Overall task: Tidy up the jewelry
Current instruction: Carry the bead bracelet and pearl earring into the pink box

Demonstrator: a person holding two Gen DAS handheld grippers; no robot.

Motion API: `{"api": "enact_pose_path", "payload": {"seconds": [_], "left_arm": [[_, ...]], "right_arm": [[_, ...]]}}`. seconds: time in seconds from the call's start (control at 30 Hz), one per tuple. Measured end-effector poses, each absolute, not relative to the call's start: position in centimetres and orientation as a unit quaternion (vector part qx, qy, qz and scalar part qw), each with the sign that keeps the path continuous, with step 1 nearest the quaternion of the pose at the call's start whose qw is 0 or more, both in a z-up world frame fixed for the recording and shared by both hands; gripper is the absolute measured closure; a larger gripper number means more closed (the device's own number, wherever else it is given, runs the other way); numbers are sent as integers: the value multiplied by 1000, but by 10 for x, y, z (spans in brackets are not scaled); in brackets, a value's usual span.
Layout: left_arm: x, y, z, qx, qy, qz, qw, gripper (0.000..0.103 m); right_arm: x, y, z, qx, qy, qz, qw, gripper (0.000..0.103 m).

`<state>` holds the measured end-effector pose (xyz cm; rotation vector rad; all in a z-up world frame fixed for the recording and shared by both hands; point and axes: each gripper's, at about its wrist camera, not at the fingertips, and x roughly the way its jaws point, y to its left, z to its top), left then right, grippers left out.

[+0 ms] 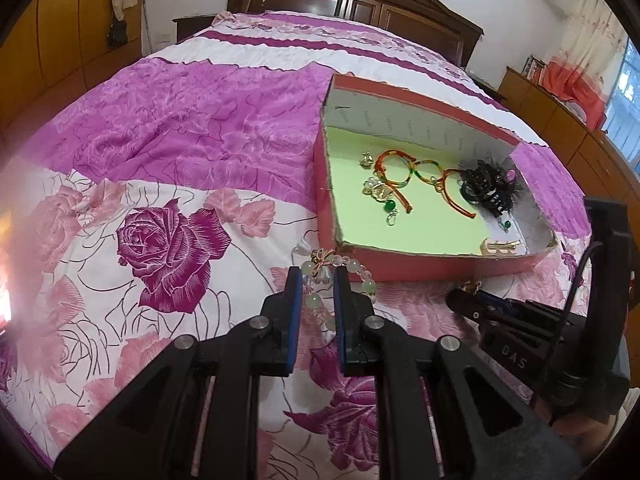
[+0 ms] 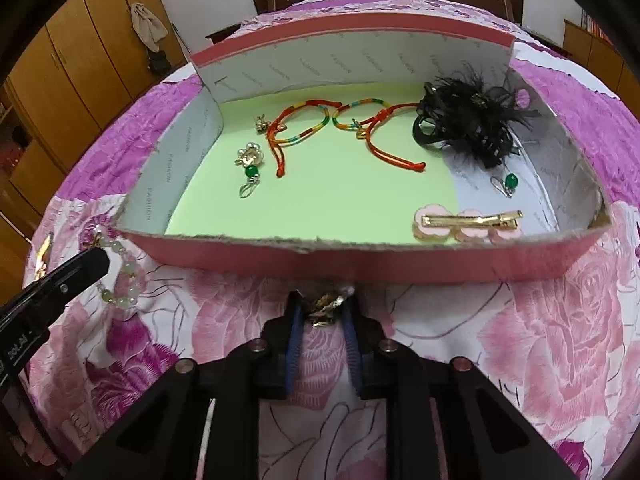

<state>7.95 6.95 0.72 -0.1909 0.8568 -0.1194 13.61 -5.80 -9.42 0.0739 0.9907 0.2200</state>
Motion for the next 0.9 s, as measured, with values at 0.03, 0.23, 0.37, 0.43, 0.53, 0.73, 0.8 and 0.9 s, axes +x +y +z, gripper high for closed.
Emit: {"api": "enact_pose_path", "payload": {"seconds": [0.03,0.23,0.37,0.43,0.53,0.73,0.8,0.9], "left_arm": [[79,68,8,-92,414,-59,904,96],[74,61,14,-91,412,-65,904,96],[71,55,21,-88,406,-71,907,96],[69,52,25,-85,401,-75,909,96],[67,47,32,-82,393,-79,912,96],[66,36,44,-76,379,-85,918,96],[67,32,48,-75,375,-87,920,96],[70,27,52,-70,370,-89,922,96]], "right_arm": [[134,-59,-93,39,473,107,873,86],[120,-71,-80,62,460,121,878,86],[110,-79,-68,71,449,132,881,86],[102,-83,-62,72,441,138,884,86],[92,-89,-54,70,428,143,890,86],[78,-99,-36,62,399,145,903,86],[76,-104,-31,63,390,143,907,86],[76,-109,-25,64,378,143,913,86]]}}
